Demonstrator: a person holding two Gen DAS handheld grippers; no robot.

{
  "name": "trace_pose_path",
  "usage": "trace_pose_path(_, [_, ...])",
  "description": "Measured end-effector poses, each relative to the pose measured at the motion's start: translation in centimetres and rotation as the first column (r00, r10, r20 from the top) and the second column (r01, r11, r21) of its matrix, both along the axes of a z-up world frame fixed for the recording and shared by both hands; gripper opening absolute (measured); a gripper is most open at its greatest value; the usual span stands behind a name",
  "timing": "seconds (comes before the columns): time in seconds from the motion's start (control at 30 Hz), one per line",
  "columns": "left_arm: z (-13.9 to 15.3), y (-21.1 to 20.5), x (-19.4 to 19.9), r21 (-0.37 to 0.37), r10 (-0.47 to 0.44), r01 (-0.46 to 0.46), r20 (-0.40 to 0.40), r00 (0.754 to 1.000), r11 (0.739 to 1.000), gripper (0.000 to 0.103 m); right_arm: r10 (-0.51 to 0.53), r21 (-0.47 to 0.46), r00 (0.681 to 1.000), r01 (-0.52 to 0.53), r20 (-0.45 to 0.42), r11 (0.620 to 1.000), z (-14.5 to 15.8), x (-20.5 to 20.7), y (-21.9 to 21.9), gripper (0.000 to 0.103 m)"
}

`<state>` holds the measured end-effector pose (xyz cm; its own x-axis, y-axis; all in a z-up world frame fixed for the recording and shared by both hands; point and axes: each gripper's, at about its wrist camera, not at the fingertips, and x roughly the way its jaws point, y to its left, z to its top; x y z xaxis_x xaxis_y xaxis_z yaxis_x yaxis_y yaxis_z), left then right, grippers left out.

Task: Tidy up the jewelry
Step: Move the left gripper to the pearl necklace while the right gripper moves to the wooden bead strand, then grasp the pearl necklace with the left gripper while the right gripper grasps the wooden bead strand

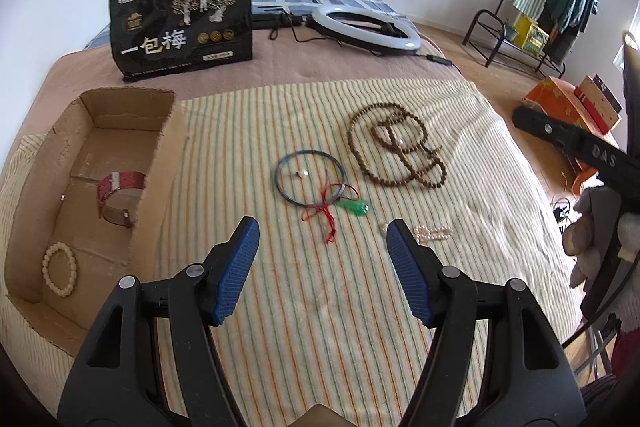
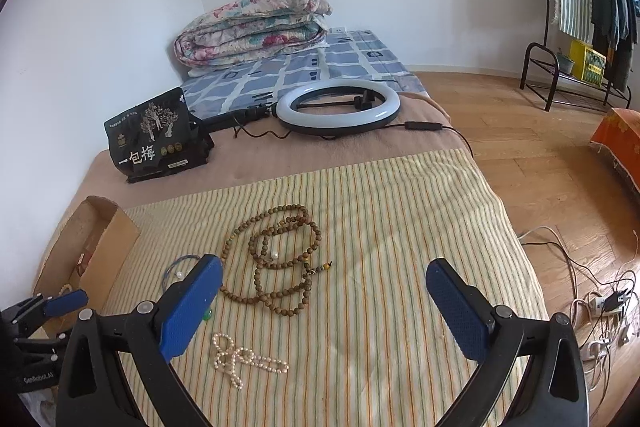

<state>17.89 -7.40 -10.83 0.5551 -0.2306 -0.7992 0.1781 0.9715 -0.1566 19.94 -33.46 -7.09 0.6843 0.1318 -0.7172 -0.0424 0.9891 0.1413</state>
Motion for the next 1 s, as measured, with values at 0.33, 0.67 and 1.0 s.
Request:
trace_pose_path(0.33, [-1.7, -2.9, 0.0, -0.009, -0.086, 0.086, -0.025, 0.996, 0.996, 0.068, 0.016, 0.068, 0.993, -0.008, -0.118, 0.998, -3.3, 3.4, 0.3, 0.103])
trace_pose_path(0.67, [-3.5, -3.8, 0.9, -0.014, -0.104, 0.104, -0.068, 0.992, 0.995, 0.062, 0.085, 0.091, 0.971, -0.066, -0.223, 0.994, -6.8, 5.4, 1.8, 0.097])
trace_pose_path(1.0, [-6.0, -4.5, 1.8, -0.018, -0.123, 0.121, -0.124, 0.985, 0.992, 0.062, 0.114, 0.106, 0.946, -0.086, -0.304, 0.991, -9.7, 7.5, 3.1, 0.092])
